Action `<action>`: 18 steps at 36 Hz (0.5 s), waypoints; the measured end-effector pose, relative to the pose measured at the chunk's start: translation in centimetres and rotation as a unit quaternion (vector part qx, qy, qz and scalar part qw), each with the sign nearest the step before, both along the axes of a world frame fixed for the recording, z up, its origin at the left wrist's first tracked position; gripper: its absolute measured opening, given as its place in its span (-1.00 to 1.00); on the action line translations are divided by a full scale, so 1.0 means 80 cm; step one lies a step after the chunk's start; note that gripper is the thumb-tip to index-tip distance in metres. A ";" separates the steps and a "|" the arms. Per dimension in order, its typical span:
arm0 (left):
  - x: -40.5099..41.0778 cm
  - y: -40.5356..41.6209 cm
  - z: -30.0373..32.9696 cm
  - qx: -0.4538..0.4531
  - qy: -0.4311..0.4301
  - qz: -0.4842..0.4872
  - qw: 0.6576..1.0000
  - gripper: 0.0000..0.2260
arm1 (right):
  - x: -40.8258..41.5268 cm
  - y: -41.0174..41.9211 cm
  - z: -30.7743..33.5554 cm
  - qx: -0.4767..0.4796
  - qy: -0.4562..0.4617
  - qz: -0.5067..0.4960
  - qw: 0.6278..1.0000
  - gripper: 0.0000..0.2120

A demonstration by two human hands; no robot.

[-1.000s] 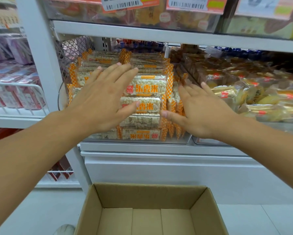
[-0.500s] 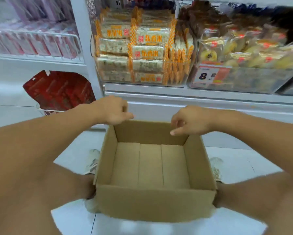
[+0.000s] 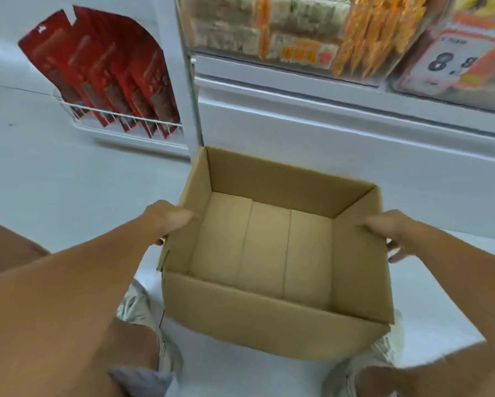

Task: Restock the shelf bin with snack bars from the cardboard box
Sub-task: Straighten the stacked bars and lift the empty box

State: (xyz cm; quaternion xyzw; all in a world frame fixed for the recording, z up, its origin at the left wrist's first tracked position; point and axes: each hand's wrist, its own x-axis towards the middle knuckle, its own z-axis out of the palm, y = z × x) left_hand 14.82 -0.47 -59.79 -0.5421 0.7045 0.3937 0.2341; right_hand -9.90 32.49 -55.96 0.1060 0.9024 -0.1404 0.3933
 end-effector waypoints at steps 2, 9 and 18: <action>-0.013 -0.002 -0.012 -0.004 0.009 0.024 1.000 -0.54 | -0.012 0.000 -0.026 -0.041 0.014 -0.069 0.997 -0.61; -0.030 -0.022 -0.020 -0.016 -0.001 0.007 1.000 -0.79 | -0.022 -0.012 -0.060 -0.011 0.082 -0.102 0.991 -0.66; 0.071 0.050 0.009 0.070 -0.099 0.091 0.988 -0.60 | 0.078 0.028 -0.011 0.048 -0.223 -0.300 0.926 -0.53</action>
